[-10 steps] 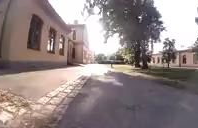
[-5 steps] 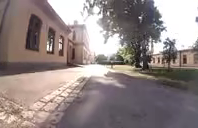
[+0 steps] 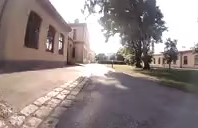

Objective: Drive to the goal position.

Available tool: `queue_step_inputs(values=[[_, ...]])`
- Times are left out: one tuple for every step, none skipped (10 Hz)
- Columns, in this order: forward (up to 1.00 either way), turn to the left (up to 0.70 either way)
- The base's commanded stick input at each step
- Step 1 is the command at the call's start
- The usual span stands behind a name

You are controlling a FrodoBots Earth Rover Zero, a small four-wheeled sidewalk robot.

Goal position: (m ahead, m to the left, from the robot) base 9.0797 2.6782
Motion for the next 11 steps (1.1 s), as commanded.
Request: queue_step_inputs(values=[[0.44,0.02],[0.44,0.02],[0.44,0.02],[0.44,0.02],[0.44,0.02],[0.44,0.02],[0.44,0.02],[0.44,0.02],[0.44,0.02],[0.44,0.02],[0.44,0.02]])
